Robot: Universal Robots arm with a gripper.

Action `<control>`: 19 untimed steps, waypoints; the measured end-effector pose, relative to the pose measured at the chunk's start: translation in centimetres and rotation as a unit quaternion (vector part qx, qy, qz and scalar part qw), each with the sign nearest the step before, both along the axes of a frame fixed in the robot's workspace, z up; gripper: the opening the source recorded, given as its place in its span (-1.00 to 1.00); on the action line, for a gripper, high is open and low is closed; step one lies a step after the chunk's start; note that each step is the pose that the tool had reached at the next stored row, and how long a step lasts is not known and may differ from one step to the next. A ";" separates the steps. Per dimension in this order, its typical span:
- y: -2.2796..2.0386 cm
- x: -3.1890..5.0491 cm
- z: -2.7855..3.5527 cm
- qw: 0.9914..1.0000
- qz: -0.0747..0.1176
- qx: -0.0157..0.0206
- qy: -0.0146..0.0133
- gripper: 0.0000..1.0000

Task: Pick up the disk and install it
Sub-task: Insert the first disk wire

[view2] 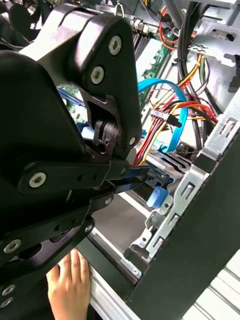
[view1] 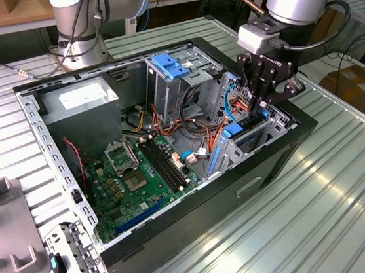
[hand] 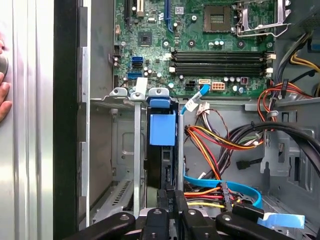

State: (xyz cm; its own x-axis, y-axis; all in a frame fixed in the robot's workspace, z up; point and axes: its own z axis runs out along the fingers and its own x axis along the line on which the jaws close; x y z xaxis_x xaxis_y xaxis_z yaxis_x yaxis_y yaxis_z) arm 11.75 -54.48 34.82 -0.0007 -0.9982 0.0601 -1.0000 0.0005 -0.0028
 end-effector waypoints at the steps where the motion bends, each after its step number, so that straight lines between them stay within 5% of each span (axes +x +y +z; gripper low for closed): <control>1: 0.00 0.00 0.00 1.000 0.000 0.000 0.000 -0.66; 19: -0.03 0.36 -0.14 1.000 -0.022 0.001 0.000 -0.66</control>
